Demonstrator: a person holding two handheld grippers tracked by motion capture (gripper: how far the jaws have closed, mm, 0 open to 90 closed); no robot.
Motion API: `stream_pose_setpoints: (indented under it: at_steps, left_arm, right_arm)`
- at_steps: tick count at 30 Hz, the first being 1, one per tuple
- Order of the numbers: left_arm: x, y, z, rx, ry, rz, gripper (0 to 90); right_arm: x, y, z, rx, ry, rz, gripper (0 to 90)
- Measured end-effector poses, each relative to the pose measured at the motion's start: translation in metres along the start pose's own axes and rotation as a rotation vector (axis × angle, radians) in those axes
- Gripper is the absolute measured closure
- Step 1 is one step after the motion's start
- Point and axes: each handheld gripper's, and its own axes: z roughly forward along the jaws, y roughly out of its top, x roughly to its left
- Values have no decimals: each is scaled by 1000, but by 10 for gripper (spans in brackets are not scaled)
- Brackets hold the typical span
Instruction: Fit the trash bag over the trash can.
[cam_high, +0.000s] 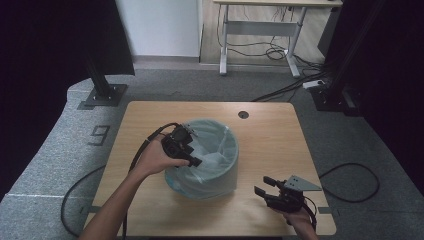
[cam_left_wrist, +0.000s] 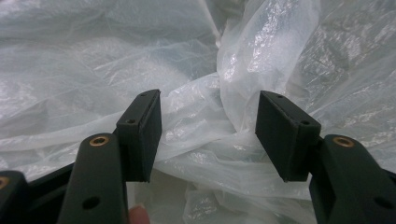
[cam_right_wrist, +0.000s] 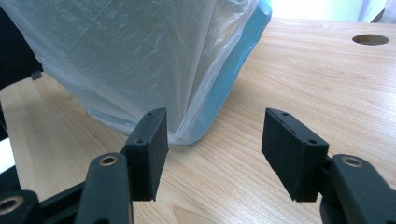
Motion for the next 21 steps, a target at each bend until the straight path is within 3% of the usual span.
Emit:
stream_pose_setpoints:
  at_steps: [8, 11, 16, 21]
  left_arm:
    - [0, 2, 5, 18, 7, -5, 405]
    - [-2, -1, -3, -53, 16, -15, 405]
    - [-4, -10, -25, -224, 16, -35, 399]
    - [-4, -23, -38, -333, 18, -41, 392]
  right_arm:
    - [-1, 0, -2, -3, -6, 3, 399]
    - [-2, 0, -3, -8, -8, 5, 399]
    - [-3, 0, -4, -8, -11, 6, 398]
    - [-3, 0, -4, -10, -12, 6, 396]
